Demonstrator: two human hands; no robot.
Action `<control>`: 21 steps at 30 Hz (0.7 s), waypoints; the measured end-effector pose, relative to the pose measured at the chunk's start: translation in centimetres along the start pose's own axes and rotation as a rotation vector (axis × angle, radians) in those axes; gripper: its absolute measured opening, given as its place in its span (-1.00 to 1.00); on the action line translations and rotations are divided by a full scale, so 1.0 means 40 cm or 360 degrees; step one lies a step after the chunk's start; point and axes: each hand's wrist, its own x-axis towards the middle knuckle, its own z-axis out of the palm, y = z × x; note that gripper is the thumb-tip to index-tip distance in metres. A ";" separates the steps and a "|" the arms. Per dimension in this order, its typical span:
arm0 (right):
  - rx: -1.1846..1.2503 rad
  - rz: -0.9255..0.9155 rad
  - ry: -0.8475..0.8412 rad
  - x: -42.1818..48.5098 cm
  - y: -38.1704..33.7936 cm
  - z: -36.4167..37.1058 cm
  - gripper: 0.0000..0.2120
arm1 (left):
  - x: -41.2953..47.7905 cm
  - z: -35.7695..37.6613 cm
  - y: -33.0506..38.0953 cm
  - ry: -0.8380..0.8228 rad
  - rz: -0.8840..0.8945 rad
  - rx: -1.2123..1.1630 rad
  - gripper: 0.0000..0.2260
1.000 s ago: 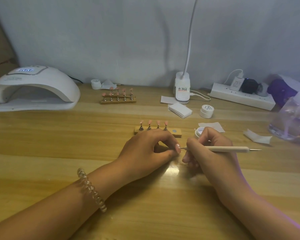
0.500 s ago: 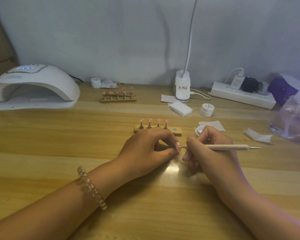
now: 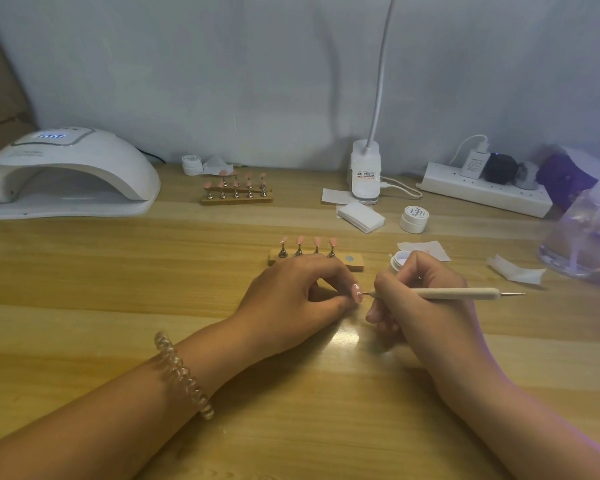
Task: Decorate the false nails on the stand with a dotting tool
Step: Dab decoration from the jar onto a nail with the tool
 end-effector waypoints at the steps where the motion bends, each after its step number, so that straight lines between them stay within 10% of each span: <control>1: 0.0005 0.0002 0.0001 0.000 0.000 -0.001 -0.82 | 0.000 0.000 0.000 0.0000 0.0000 -0.0004 -0.97; 12: 0.0036 -0.0388 0.0519 0.023 -0.011 -0.039 -0.80 | -0.004 -0.002 0.004 -0.0014 -0.0040 -0.0013 -0.97; 21: -0.0731 -0.0391 0.0554 0.078 0.024 -0.092 -0.79 | -0.003 -0.001 -0.002 0.0014 -0.0025 -0.0019 -0.94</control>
